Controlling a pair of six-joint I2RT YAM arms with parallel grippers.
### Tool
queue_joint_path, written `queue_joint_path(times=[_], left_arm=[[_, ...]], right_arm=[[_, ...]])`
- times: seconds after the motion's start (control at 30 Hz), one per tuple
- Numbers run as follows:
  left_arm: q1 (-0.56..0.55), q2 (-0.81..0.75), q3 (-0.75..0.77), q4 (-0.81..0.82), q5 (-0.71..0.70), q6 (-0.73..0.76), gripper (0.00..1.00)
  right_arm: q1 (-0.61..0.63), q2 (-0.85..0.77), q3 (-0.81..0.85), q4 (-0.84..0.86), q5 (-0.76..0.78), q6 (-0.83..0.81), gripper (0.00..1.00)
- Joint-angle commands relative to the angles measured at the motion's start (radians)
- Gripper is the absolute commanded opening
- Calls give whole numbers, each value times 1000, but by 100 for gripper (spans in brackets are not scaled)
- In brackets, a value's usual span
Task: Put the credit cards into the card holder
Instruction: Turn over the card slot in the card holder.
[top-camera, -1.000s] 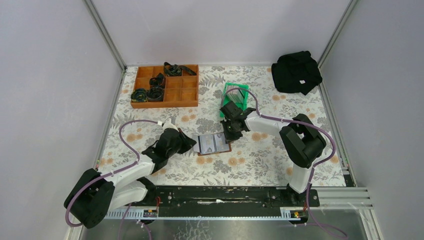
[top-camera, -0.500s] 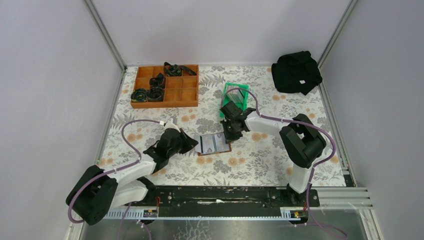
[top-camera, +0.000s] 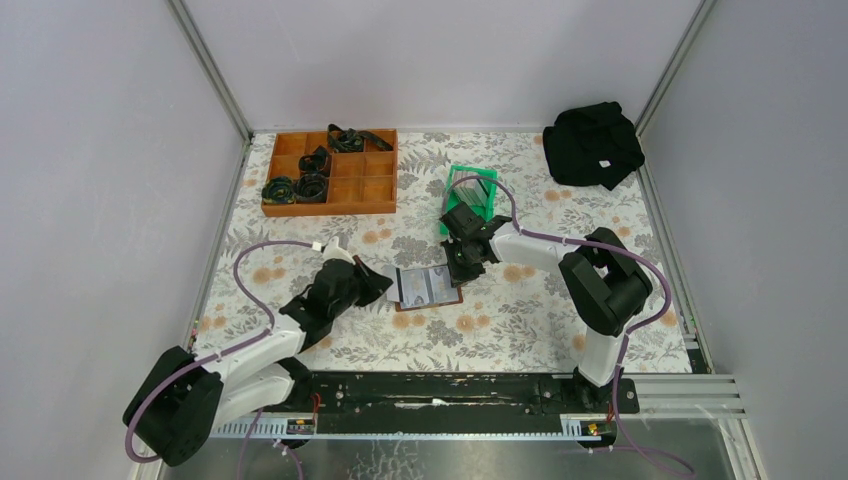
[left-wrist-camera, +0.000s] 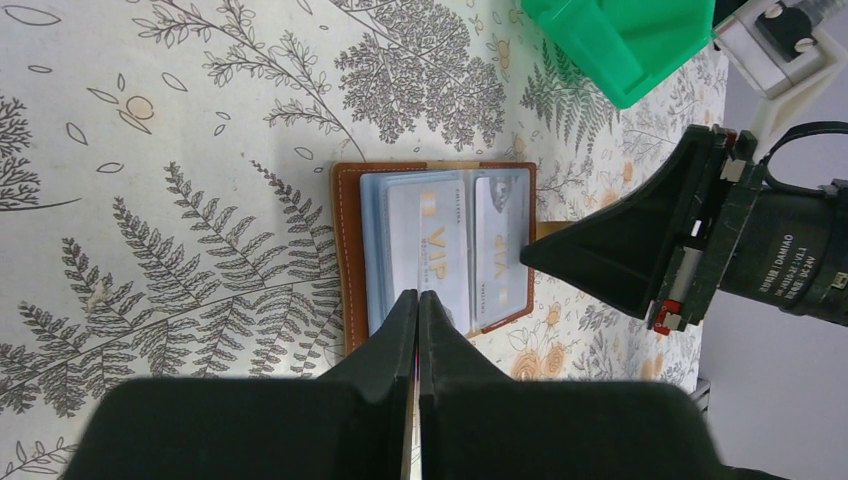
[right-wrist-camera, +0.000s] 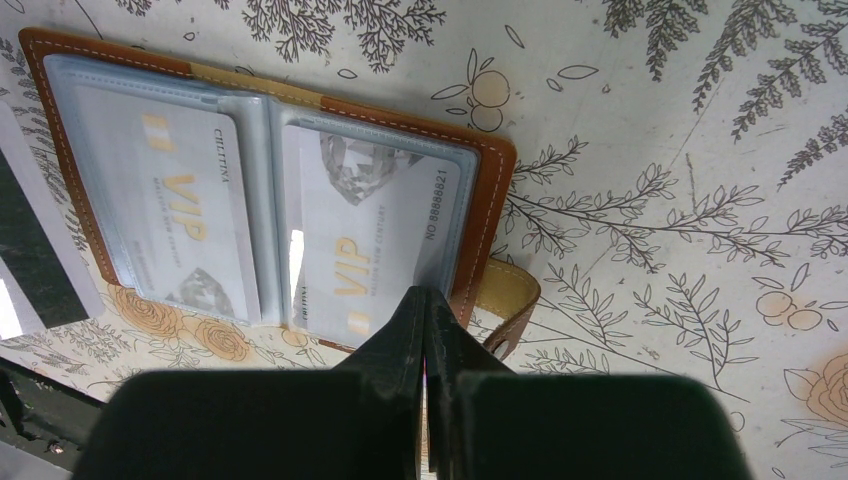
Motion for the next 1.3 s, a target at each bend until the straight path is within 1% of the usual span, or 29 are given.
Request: queue_joint_path(times=[0.0,0.47,1.27], left_arm=[[3,17,-9,0,-23,22,0],[3,47,-10,-1,-39,37,0],[3,101,-14,79,-19,34,0]], right_arm=[[12,14,-3,-7,1,0,0],[12,28,10,-12,-1,-3,0],[12,43,4,-2,-7,3,0]])
